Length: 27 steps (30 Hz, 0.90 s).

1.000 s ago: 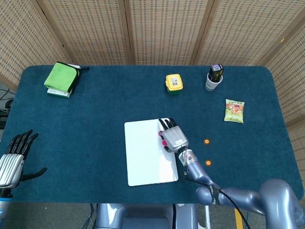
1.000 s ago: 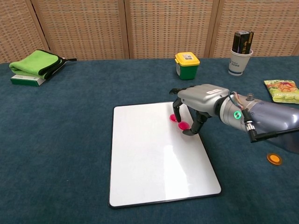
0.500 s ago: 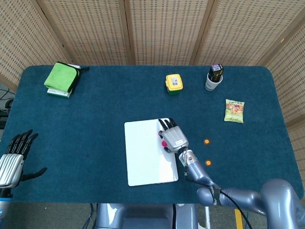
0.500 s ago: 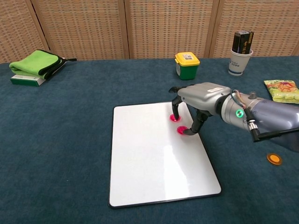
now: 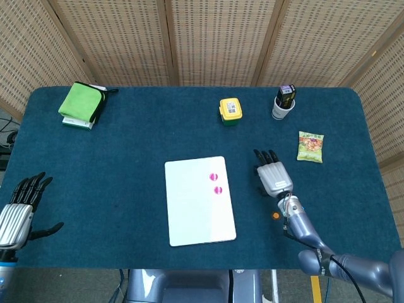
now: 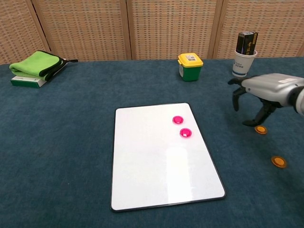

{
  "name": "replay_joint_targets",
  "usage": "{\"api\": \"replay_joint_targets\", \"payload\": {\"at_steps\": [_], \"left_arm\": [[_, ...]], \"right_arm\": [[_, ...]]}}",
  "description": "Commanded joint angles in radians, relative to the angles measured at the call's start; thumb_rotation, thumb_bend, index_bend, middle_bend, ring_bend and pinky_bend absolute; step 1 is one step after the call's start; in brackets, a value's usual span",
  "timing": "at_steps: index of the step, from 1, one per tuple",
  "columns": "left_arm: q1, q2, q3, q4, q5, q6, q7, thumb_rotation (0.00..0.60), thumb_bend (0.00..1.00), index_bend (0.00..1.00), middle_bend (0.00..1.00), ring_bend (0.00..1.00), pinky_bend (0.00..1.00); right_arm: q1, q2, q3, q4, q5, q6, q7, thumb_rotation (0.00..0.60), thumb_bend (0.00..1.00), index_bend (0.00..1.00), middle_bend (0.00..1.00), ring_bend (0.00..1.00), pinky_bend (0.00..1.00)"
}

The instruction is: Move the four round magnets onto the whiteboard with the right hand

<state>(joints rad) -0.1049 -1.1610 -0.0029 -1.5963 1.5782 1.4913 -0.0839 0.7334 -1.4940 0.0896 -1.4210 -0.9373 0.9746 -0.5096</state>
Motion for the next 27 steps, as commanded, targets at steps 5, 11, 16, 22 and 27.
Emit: {"api": "replay_joint_targets", "payload": {"at_steps": [5, 11, 16, 22, 27], "left_arm": [[-0.001, -0.001, -0.001, -0.002, -0.002, -0.002, 0.002, 0.600, 0.00, 0.00, 0.00, 0.00, 0.00], [-0.001, -0.001, -0.002, -0.002, -0.007, -0.002, 0.003, 0.600, 0.00, 0.00, 0.00, 0.00, 0.00], [-0.001, -0.001, -0.003, -0.003, -0.009, -0.004, 0.005, 0.600, 0.00, 0.00, 0.00, 0.00, 0.00], [-0.001, -0.002, -0.003, -0.004, -0.012, -0.005, 0.005, 0.600, 0.00, 0.00, 0.00, 0.00, 0.00], [-0.001, -0.002, -0.003, -0.005, -0.012, -0.005, 0.006, 0.600, 0.00, 0.00, 0.00, 0.00, 0.00]], "right_arm": [[-0.053, -0.022, -0.028, 0.104, -0.054, -0.031, 0.119, 0.600, 0.34, 0.39, 0.00, 0.00, 0.00], [-0.063, -0.047, -0.027, 0.163, -0.087, -0.054, 0.160, 0.600, 0.34, 0.39, 0.00, 0.00, 0.00], [-0.069, -0.057, -0.022, 0.189, -0.096, -0.069, 0.178, 0.600, 0.34, 0.39, 0.00, 0.00, 0.00], [-0.077, -0.065, -0.015, 0.224, -0.102, -0.085, 0.194, 0.600, 0.34, 0.39, 0.00, 0.00, 0.00], [-0.083, -0.064, -0.008, 0.238, -0.107, -0.098, 0.205, 0.600, 0.34, 0.40, 0.00, 0.00, 0.00]]}}
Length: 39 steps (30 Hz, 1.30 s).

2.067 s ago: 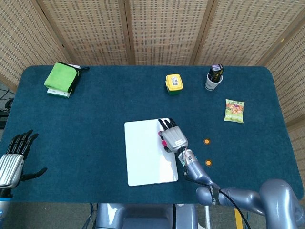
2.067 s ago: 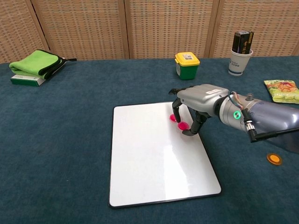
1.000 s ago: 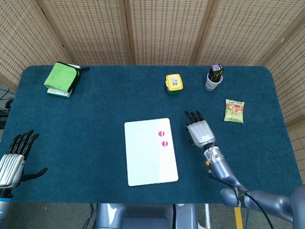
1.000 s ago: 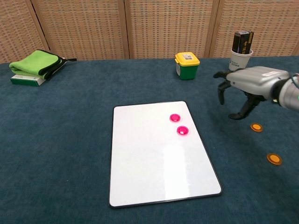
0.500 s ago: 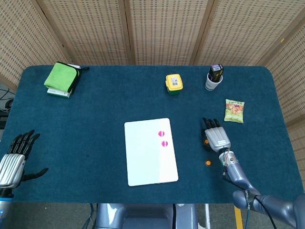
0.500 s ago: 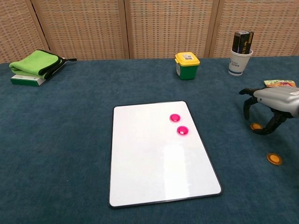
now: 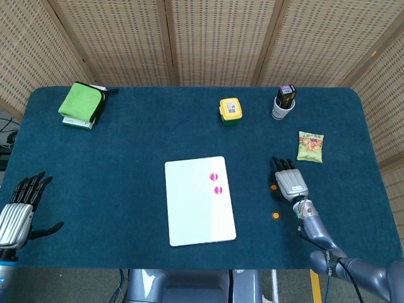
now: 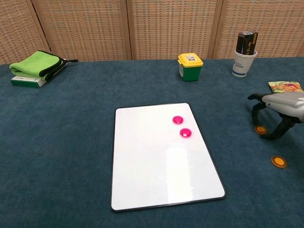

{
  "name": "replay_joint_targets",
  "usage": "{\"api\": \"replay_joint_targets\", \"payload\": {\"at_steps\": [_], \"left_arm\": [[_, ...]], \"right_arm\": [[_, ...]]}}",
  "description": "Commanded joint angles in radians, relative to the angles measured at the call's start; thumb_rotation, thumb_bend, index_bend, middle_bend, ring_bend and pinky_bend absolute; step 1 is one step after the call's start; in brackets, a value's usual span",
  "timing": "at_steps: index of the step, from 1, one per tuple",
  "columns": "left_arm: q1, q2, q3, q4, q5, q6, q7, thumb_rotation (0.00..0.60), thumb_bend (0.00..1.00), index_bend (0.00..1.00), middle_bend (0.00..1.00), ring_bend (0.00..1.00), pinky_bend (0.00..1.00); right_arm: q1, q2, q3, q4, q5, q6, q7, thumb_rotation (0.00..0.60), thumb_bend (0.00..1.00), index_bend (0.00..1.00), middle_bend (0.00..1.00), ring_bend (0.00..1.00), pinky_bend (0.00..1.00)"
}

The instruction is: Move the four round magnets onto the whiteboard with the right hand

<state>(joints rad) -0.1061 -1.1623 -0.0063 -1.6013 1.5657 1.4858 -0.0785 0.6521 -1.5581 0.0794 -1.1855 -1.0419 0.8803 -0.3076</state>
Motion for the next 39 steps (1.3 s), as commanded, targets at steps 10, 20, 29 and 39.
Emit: {"api": "replay_joint_targets", "payload": {"at_steps": [10, 20, 29, 39], "left_arm": [[0.001, -0.002, 0.000, 0.001, 0.001, 0.001, 0.003, 0.600, 0.00, 0.00, 0.00, 0.00, 0.00], [-0.001, 0.000, 0.001, -0.001, 0.002, -0.002, 0.005, 0.600, 0.00, 0.00, 0.00, 0.00, 0.00], [0.000, 0.001, 0.003, 0.001, 0.006, 0.001, -0.004, 0.600, 0.00, 0.00, 0.00, 0.00, 0.00], [0.001, 0.006, 0.006, 0.003, 0.008, 0.000, -0.016, 0.600, 0.00, 0.00, 0.00, 0.00, 0.00]], "right_arm": [[-0.006, 0.001, 0.022, -0.007, -0.019, -0.008, 0.023, 0.600, 0.39, 0.57, 0.00, 0.00, 0.00], [0.029, 0.066, 0.053, -0.262, -0.057, 0.027, -0.055, 0.600, 0.39, 0.57, 0.00, 0.00, 0.00], [0.083, -0.028, 0.054, -0.336, -0.005, 0.049, -0.224, 0.600, 0.41, 0.57, 0.00, 0.00, 0.00], [0.113, -0.111, 0.042, -0.306, 0.070, 0.071, -0.333, 0.600, 0.41, 0.57, 0.00, 0.00, 0.00]]}}
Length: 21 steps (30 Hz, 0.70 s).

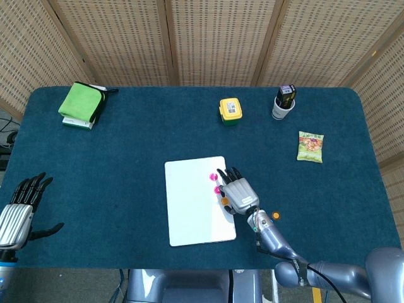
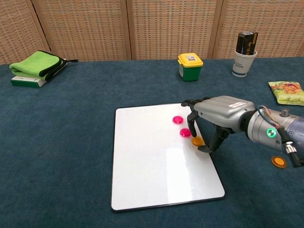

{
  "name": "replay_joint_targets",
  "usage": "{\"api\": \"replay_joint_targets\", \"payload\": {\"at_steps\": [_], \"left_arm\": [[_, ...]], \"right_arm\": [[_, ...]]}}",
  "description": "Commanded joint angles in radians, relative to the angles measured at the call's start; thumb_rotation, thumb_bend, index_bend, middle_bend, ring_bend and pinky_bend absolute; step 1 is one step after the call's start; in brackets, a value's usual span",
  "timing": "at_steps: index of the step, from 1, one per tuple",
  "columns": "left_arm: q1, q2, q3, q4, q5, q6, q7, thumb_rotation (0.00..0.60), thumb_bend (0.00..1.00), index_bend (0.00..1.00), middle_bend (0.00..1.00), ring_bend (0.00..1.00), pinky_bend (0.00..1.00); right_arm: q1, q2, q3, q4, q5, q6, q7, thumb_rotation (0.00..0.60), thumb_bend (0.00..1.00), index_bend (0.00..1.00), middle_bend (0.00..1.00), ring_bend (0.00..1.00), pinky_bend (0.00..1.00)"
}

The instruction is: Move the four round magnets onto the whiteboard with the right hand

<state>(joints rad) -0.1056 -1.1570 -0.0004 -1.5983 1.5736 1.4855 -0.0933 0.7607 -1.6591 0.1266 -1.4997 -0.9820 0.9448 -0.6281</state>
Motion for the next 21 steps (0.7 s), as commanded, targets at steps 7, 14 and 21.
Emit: {"api": "replay_joint_targets", "payload": {"at_steps": [7, 14, 21], "left_arm": [[0.000, 0.000, 0.000, -0.001, 0.000, -0.001, 0.000, 0.600, 0.00, 0.00, 0.00, 0.00, 0.00], [-0.001, 0.000, -0.001, -0.003, -0.003, -0.002, 0.004, 0.600, 0.00, 0.00, 0.00, 0.00, 0.00], [-0.001, 0.000, -0.001, -0.004, -0.004, -0.003, 0.002, 0.600, 0.00, 0.00, 0.00, 0.00, 0.00]], "right_arm": [[0.003, -0.008, -0.013, 0.001, 0.016, 0.025, -0.025, 0.600, 0.41, 0.57, 0.00, 0.00, 0.00], [0.001, -0.009, -0.019, -0.012, 0.012, 0.032, -0.019, 0.600, 0.41, 0.57, 0.00, 0.00, 0.00], [0.004, -0.017, -0.022, -0.004, 0.014, 0.030, -0.017, 0.600, 0.40, 0.54, 0.00, 0.00, 0.00]]}}
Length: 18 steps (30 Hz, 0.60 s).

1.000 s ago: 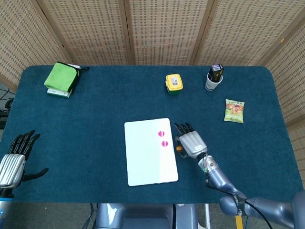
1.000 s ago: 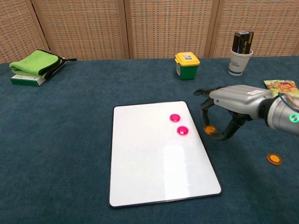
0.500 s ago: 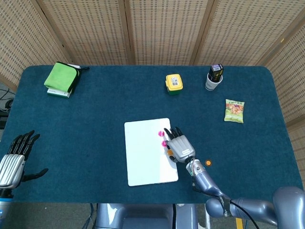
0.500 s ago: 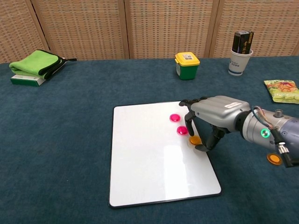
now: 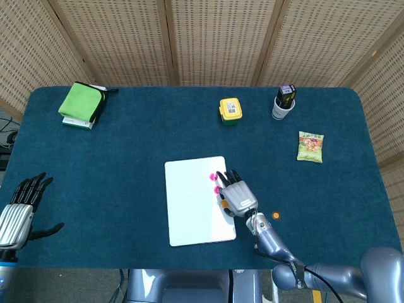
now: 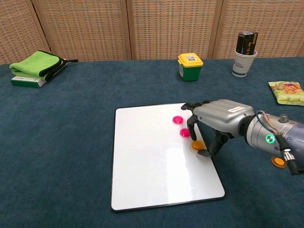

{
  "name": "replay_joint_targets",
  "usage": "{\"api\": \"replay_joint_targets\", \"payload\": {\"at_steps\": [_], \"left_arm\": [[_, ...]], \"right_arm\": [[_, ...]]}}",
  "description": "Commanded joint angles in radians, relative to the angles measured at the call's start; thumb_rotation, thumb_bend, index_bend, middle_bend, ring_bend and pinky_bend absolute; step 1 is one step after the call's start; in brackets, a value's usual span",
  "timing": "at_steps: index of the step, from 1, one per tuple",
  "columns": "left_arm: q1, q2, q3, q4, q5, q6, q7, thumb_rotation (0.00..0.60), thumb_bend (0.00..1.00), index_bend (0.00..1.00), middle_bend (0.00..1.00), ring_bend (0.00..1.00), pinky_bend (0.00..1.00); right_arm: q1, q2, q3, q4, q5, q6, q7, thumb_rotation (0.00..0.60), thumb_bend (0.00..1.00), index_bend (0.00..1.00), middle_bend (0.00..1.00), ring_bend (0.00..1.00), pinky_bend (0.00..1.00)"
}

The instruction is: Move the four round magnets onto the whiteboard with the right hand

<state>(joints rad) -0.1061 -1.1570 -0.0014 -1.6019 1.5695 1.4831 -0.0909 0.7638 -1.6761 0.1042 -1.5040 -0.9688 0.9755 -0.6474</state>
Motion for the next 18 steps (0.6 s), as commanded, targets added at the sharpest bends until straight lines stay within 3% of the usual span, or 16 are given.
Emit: {"api": "replay_joint_targets", "payload": {"at_steps": [1, 4, 18], "left_arm": [[0.000, 0.001, 0.000, 0.000, 0.000, 0.000, -0.001, 0.600, 0.00, 0.00, 0.00, 0.00, 0.00], [0.000, 0.001, 0.001, 0.000, 0.001, -0.001, -0.003, 0.600, 0.00, 0.00, 0.00, 0.00, 0.00], [0.000, 0.002, 0.000, -0.001, 0.000, -0.001, -0.004, 0.600, 0.00, 0.00, 0.00, 0.00, 0.00]], "right_arm": [[0.002, -0.001, 0.002, 0.001, 0.000, -0.002, 0.005, 0.600, 0.39, 0.52, 0.00, 0.00, 0.00], [0.003, -0.003, 0.003, 0.002, -0.003, -0.004, 0.013, 0.600, 0.37, 0.45, 0.00, 0.00, 0.00], [0.004, -0.003, 0.000, 0.001, -0.006, -0.002, 0.021, 0.600, 0.36, 0.39, 0.00, 0.00, 0.00]]}}
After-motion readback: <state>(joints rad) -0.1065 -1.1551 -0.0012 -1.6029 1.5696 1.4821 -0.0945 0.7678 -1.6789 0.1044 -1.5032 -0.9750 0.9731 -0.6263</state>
